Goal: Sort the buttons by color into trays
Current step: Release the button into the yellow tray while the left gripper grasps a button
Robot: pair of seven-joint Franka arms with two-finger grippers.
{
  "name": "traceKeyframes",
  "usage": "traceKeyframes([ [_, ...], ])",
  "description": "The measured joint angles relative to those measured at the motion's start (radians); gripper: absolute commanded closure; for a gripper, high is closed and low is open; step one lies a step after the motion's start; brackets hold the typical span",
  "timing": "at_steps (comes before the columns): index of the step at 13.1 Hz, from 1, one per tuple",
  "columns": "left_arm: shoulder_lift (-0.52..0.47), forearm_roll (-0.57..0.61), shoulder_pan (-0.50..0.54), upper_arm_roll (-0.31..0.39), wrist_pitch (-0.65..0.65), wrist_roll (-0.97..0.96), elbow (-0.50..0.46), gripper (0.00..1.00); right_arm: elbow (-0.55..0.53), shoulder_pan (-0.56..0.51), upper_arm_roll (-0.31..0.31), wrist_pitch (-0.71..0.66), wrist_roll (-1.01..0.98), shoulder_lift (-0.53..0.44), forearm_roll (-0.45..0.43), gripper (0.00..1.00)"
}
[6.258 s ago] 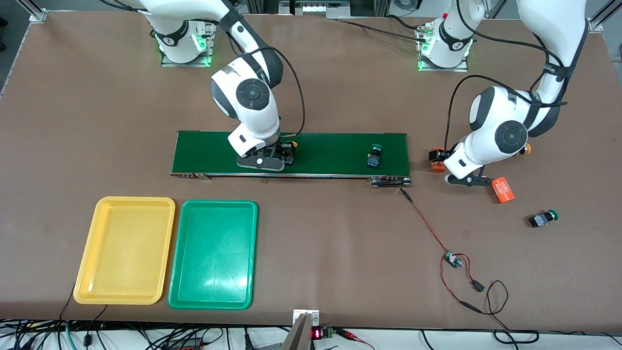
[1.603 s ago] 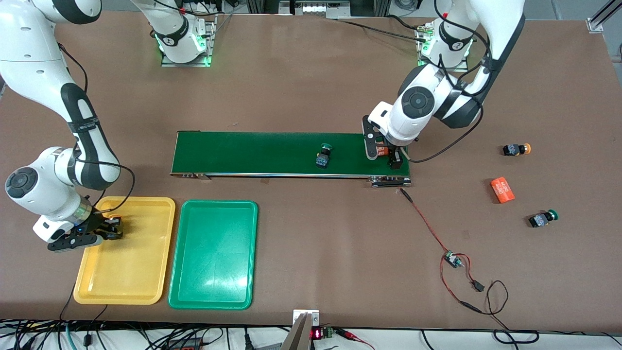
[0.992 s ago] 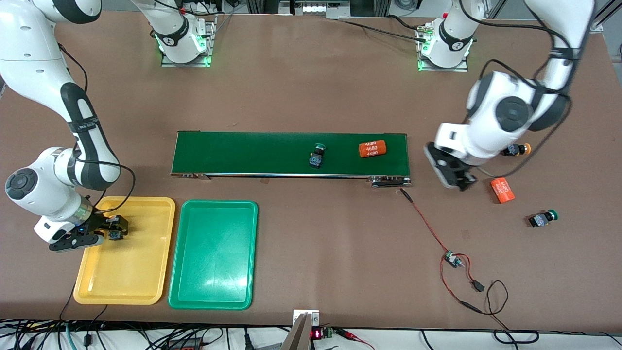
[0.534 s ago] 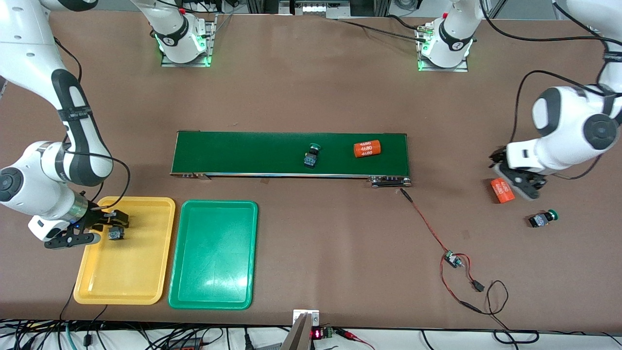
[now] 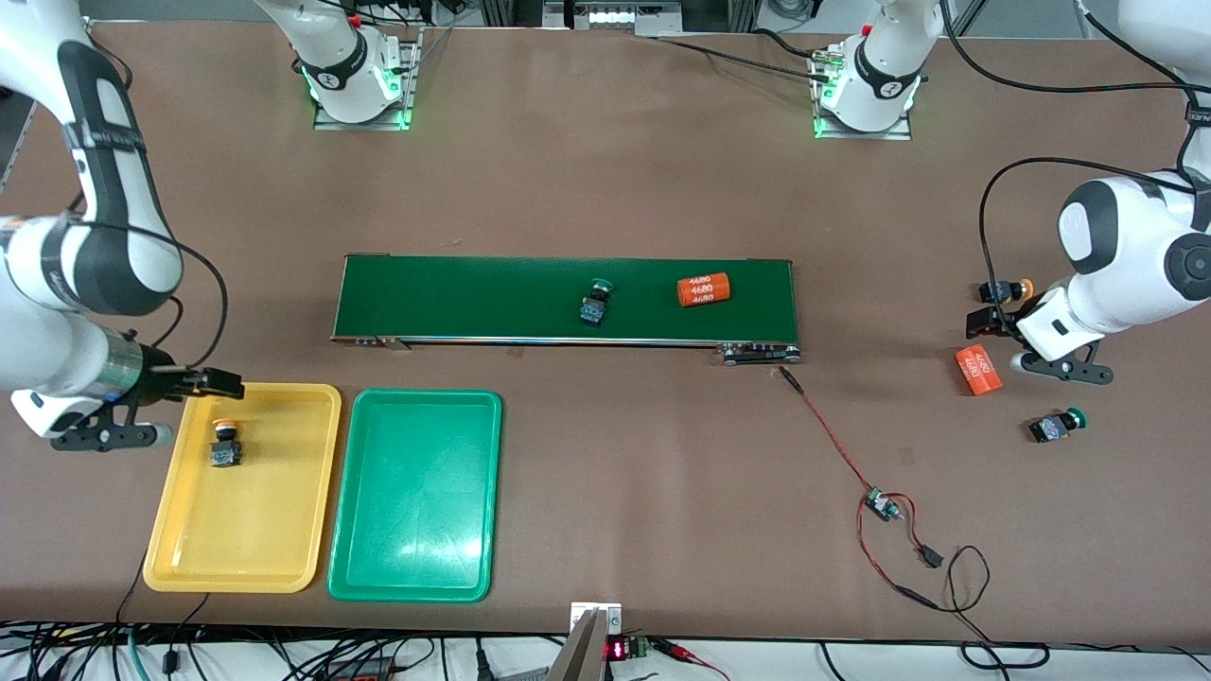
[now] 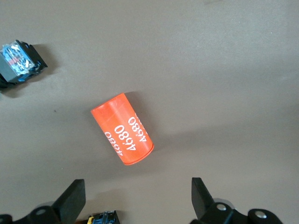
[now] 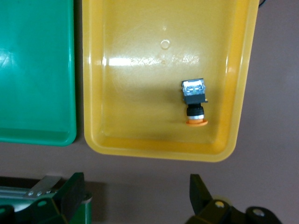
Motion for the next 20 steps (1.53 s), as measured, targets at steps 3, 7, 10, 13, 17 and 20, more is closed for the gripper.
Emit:
traceKeyframes([
  [3, 0.0, 0.001, 0.05, 0.005, -0.053, 0.177, 0.0, 0.0, 0.0, 0.003, 0.001, -0.094, 0.002, -0.071, 0.0, 0.0],
  [7, -0.01, 0.003, 0.118, 0.003, -0.165, 0.572, 0.001, 0.0, -0.001, 0.034, 0.003, -0.239, 0.066, -0.181, 0.0, 0.0],
  [10, -0.018, 0.008, 0.133, -0.009, -0.22, 0.836, -0.001, 0.0, -0.003, 0.056, 0.003, -0.363, 0.096, -0.26, 0.001, 0.0],
  [13, -0.018, 0.009, 0.135, -0.011, -0.224, 1.078, -0.017, 0.0, -0.008, 0.057, 0.003, -0.49, 0.097, -0.333, 0.001, 0.0],
  [17, -0.018, 0.01, 0.16, -0.013, -0.087, 1.334, -0.098, 0.0, -0.031, 0.057, 0.003, -0.565, 0.097, -0.381, 0.009, 0.0],
  [20, -0.017, 0.01, 0.209, -0.013, 0.024, 1.453, -0.155, 0.0, -0.089, 0.058, 0.003, -0.48, 0.097, -0.379, 0.015, 0.0],
])
